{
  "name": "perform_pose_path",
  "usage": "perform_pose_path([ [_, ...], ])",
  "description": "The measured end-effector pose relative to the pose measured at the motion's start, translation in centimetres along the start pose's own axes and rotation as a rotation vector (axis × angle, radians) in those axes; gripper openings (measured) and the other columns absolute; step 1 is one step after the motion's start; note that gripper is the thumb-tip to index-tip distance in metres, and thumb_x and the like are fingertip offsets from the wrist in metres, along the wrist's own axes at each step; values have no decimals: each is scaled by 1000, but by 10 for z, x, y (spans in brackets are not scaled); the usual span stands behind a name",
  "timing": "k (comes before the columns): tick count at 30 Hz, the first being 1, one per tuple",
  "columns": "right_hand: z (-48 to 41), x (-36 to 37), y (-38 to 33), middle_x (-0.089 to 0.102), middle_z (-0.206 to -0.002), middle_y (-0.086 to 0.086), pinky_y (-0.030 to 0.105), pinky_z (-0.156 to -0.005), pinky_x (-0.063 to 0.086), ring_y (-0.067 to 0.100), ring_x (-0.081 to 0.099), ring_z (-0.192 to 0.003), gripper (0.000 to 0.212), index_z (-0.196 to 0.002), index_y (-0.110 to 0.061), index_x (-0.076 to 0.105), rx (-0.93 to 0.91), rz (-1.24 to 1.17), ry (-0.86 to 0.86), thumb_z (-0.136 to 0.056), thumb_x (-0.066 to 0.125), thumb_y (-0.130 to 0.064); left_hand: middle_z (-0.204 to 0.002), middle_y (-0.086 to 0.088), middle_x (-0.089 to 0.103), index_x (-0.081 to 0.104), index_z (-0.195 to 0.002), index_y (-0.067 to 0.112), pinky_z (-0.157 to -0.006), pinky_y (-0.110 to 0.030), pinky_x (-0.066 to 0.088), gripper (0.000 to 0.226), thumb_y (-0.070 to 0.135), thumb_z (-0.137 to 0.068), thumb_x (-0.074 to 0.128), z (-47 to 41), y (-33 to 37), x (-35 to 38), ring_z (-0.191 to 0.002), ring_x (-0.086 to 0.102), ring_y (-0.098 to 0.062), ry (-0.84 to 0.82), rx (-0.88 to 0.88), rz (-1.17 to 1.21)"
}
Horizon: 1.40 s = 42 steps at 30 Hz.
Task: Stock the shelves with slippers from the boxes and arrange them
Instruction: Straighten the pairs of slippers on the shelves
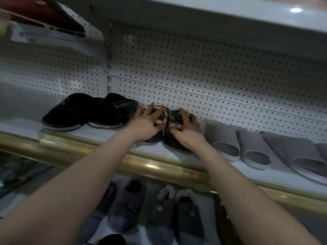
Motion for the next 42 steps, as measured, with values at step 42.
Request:
perform_pose_path([
  [42, -55, 78, -169, 31, -149, 5, 47, -105, 42, 31, 39, -133, 72, -149, -34, 24, -380, 172, -83, -87, 61, -40, -159, -2, 22, 23, -150, 32, -115, -59, 15, 51, 40, -101, 31, 57, -135, -100, -147, 14, -32, 312, -249, -379],
])
Point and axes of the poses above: each hand's wrist, its own z-axis away from the middle knuckle, its own x-axis out of the palm, y = z × x, the point moved 2 cm from there along -z, towards the middle knuckle
